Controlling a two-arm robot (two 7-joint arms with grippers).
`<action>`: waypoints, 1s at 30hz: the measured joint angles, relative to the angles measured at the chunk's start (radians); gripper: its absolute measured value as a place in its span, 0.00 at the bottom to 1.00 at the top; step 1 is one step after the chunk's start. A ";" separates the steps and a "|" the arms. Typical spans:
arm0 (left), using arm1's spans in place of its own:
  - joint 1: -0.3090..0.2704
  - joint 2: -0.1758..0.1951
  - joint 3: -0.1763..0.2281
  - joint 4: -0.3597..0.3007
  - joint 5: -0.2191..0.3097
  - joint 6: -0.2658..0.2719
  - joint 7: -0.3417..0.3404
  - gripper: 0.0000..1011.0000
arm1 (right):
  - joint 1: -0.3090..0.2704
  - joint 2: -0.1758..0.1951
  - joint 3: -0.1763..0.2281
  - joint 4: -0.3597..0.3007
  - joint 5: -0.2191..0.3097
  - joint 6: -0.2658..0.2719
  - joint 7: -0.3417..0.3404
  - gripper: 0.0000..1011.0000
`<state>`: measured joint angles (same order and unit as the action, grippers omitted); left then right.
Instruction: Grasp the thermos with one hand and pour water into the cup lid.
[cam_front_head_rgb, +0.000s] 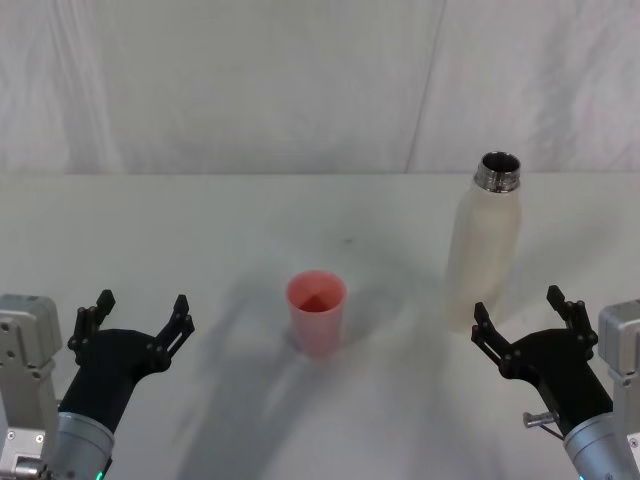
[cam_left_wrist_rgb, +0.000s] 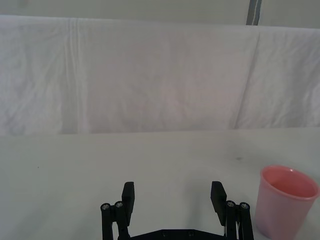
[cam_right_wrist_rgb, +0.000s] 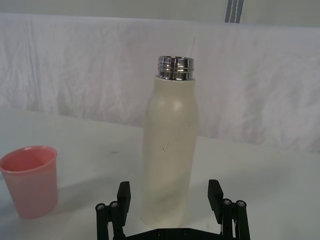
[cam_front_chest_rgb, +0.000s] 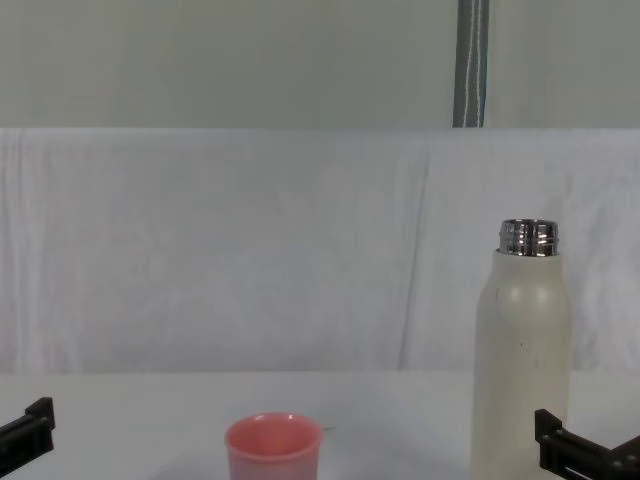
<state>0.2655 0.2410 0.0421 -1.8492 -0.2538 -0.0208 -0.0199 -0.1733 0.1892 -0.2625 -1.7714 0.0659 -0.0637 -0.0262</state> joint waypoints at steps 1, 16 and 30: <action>0.000 0.000 0.000 0.000 0.000 0.000 0.000 0.99 | 0.000 0.000 0.000 0.000 0.000 0.000 0.000 0.99; 0.000 0.000 0.000 0.000 0.000 0.000 0.000 0.99 | 0.000 0.000 0.000 0.000 0.000 0.000 0.000 0.99; 0.000 0.000 0.000 0.000 0.000 0.000 0.000 0.99 | 0.000 0.000 0.000 0.000 0.000 0.000 0.000 0.99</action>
<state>0.2655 0.2410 0.0421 -1.8492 -0.2538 -0.0208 -0.0199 -0.1733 0.1893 -0.2625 -1.7714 0.0659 -0.0637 -0.0262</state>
